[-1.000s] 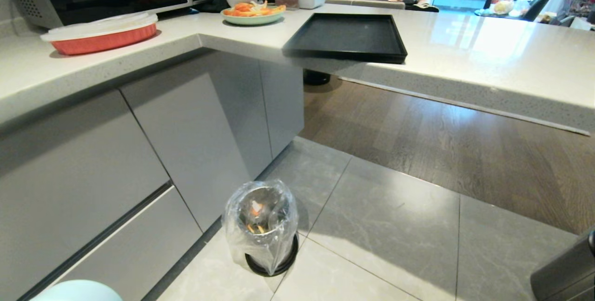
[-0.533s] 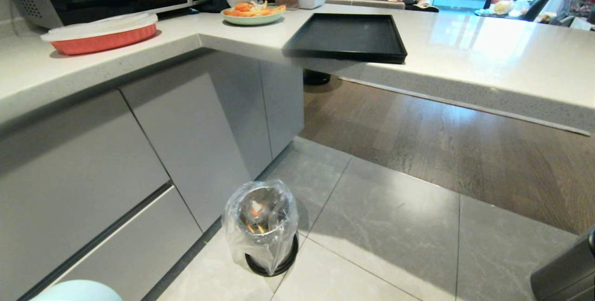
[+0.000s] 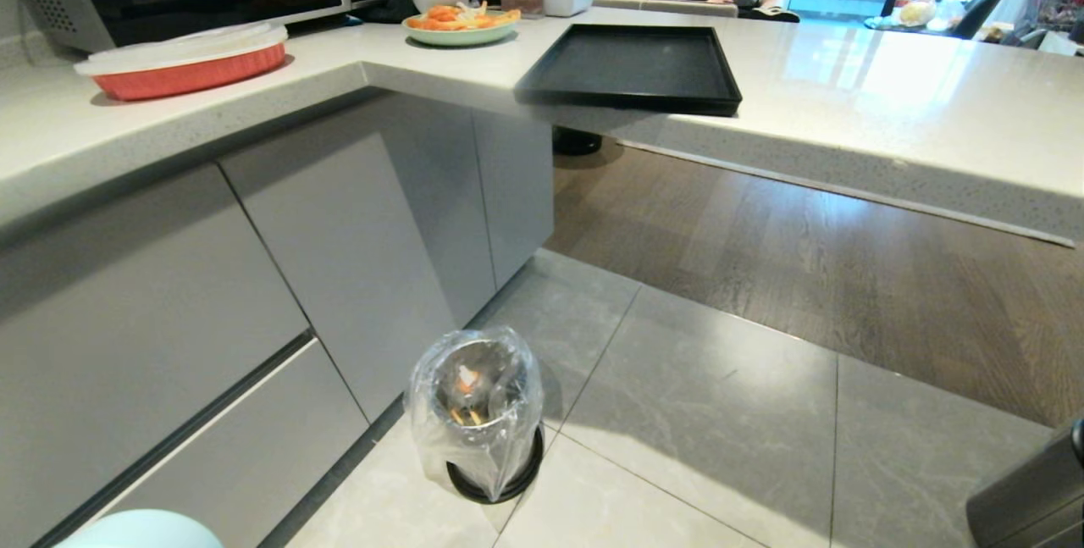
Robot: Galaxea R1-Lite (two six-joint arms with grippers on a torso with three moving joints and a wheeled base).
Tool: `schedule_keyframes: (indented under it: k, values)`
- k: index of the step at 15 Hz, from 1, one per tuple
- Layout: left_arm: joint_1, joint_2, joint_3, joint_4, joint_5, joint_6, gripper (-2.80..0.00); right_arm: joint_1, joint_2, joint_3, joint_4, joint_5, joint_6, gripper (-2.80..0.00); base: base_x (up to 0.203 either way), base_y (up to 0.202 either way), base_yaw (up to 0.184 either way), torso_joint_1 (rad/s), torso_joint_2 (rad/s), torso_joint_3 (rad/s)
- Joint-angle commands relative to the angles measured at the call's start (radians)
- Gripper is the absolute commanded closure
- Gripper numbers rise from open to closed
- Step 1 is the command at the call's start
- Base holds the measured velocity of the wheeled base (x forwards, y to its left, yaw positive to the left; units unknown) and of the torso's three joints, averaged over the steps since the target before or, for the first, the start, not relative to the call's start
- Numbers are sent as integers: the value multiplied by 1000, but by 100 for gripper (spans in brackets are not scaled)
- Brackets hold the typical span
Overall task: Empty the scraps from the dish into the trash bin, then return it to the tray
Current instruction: Put the bowl back to the table
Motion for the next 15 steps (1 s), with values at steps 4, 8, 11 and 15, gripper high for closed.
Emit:
schedule_keyframes:
  k: [4,8,11,15]
  values:
    - [0,0,0,-1,1,-1,0,0,0,1,-1,0,1,0,0,0,0,0,0,0]
    - [0,0,0,-1,1,-1,0,0,0,0,-1,0,1,0,0,0,0,0,0,0]
    - [0,0,0,0,1,-1,0,0,0,0,-1,1,1,0,0,0,0,0,0,0]
    - [0,0,0,0,1,-1,0,0,1,0,-1,1,1,0,0,0,0,0,0,0]
